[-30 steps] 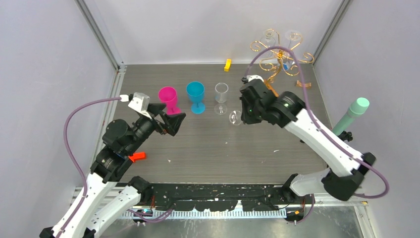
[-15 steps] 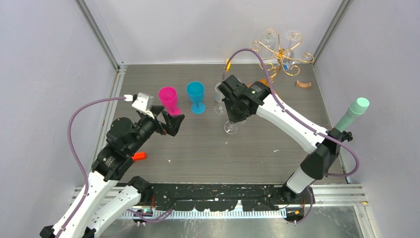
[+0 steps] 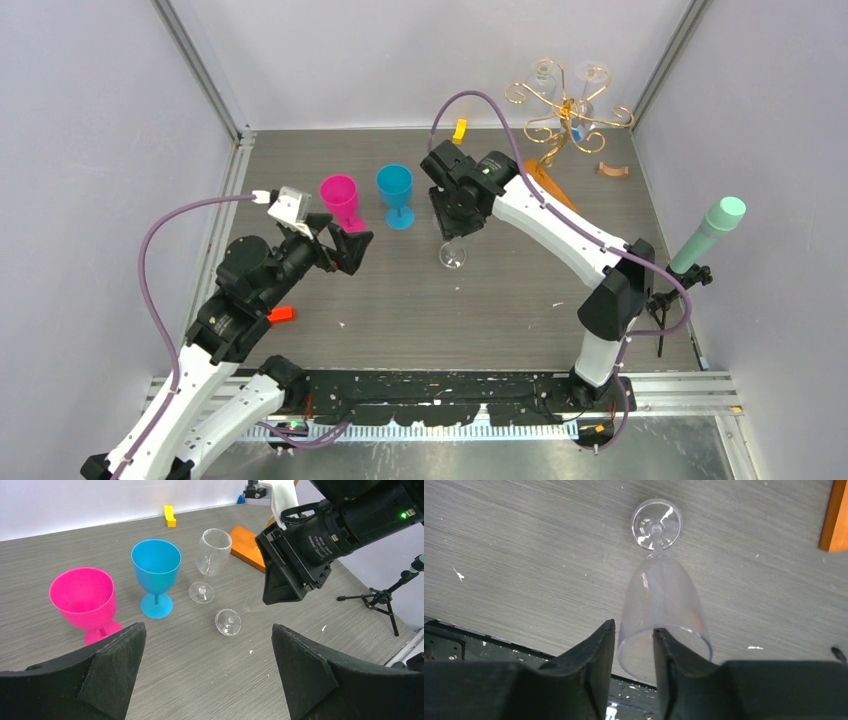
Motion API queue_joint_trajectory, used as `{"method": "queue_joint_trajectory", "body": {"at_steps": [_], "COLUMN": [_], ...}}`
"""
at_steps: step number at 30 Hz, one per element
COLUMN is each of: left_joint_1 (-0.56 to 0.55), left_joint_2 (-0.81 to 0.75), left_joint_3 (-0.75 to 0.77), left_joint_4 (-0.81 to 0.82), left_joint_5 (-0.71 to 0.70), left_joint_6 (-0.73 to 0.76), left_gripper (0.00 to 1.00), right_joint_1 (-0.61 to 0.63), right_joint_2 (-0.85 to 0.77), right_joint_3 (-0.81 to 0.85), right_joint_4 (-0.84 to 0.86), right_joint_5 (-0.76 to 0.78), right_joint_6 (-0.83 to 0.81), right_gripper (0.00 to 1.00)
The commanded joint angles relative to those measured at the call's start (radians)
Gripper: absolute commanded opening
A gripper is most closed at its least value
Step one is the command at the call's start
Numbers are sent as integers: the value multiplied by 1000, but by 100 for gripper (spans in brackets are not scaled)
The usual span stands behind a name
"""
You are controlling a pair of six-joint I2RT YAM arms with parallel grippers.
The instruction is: Take the wine glass off the wine glass rack
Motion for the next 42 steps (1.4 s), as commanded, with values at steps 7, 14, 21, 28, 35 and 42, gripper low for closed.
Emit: {"method": "queue_joint_trajectory", "body": {"at_steps": [7, 14, 21, 28, 35, 42], "left_joint_1": [3, 3, 3, 3, 3, 3], "left_joint_2": [-2, -9, -9, -11, -9, -2], "left_joint_3": [17, 18, 19, 19, 21, 19], "left_joint_4": [11, 9, 7, 4, 6, 8], "left_joint_5": [-41, -50, -53, -56, -54, -47], "left_joint_6": [12, 14, 16, 16, 18, 14], "left_gripper": [100, 100, 100, 100, 100, 100], "right_joint_1": [2, 1, -50, -350, -686, -939], "right_joint_2": [46, 39, 8, -67, -166, -57], "right_joint_3": [240, 396, 529, 558, 467, 544], "right_joint_4": [-47, -82, -65, 42, 201, 214], "right_joint_5": [68, 95, 128, 47, -128, -285], "right_joint_6": [-34, -67, -63, 59, 218, 346], "right_gripper": [53, 63, 64, 64, 65, 62]}}
